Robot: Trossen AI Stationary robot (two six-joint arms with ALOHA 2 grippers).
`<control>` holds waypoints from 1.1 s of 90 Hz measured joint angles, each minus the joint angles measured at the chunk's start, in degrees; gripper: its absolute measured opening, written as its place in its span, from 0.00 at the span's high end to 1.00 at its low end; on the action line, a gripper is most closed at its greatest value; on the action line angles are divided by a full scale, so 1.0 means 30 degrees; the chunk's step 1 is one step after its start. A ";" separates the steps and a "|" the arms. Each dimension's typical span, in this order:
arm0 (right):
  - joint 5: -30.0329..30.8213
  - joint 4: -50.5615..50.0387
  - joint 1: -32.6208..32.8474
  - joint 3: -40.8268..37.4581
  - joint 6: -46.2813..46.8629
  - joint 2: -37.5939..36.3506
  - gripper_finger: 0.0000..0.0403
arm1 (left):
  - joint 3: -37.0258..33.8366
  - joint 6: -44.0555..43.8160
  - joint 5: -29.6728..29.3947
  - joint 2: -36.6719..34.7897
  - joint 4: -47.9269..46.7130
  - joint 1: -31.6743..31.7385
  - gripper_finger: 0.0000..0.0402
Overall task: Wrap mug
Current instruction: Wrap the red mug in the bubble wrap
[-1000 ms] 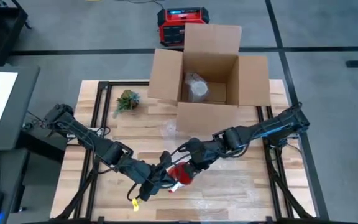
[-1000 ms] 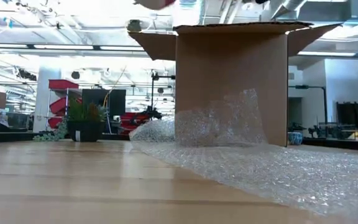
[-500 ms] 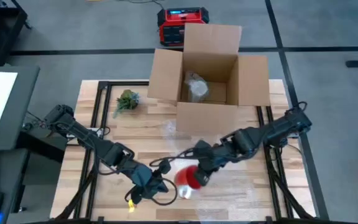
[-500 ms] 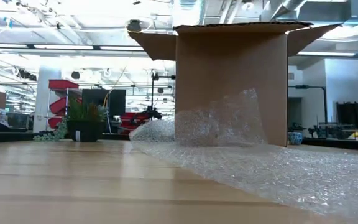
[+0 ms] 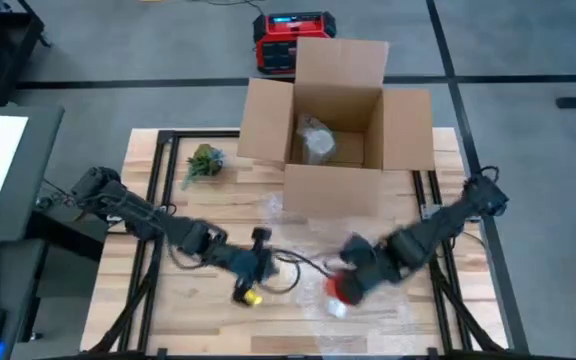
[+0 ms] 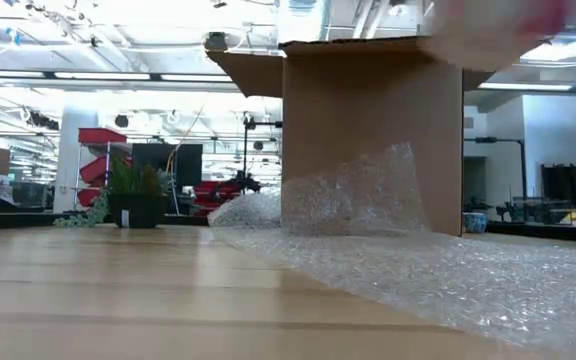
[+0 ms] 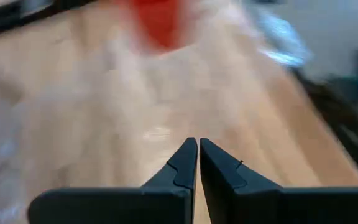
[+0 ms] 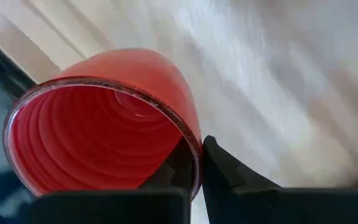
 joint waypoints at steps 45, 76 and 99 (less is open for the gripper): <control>-0.2305 0.8023 0.3615 -0.7018 0.8483 0.0184 1.00 | -0.2926 -0.1774 0.1826 0.6656 0.4373 0.4709 1.00; -0.2887 0.4209 0.1396 -0.7854 0.5058 -0.0248 1.00 | -0.2976 -0.7048 0.1524 0.5584 -0.2735 0.2486 1.00; -0.2654 0.2304 -0.1046 -0.7998 -0.0665 -0.2289 1.00 | -0.2750 -1.2986 0.1161 0.4056 -0.4477 -0.0509 1.00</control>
